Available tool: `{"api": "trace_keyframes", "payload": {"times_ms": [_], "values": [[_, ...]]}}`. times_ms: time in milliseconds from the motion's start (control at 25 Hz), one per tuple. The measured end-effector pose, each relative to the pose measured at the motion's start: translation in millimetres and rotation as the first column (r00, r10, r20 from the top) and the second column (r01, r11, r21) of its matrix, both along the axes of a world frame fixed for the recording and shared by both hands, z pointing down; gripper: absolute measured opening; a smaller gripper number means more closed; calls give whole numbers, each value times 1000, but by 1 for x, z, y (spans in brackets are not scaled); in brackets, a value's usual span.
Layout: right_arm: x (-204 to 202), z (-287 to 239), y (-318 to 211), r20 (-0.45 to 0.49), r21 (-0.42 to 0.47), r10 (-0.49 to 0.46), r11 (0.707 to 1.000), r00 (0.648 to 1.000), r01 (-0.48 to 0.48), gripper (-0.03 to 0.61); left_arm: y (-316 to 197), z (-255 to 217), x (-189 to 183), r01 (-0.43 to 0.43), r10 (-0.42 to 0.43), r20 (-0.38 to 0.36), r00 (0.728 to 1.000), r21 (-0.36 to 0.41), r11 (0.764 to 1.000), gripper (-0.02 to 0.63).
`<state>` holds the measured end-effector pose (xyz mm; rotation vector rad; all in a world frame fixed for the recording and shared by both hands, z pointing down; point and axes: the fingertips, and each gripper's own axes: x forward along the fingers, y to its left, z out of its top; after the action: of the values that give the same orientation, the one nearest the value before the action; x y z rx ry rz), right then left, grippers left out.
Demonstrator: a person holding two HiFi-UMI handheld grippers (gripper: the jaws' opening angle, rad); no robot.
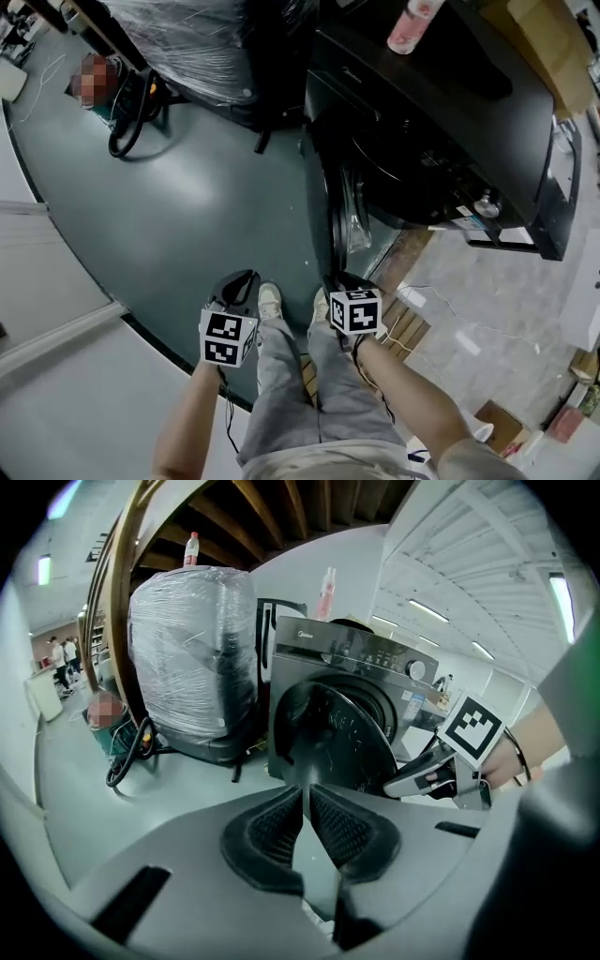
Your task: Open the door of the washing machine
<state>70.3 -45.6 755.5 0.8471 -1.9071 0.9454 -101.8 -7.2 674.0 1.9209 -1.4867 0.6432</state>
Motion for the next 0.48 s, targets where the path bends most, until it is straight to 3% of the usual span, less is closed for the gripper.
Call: {"api": "trace_keyframes", "payload": {"times_ms": [240,480], "values": [[-59,2,25,31,-39,-1,999,1000,2,167,29,0,-38,13,-13,11,1000,13,1000,41],[-110,6,33,10,-61,-23,998,1000,24,166,55,4,-94,192,-192,8,981,-2,981,41]]}}
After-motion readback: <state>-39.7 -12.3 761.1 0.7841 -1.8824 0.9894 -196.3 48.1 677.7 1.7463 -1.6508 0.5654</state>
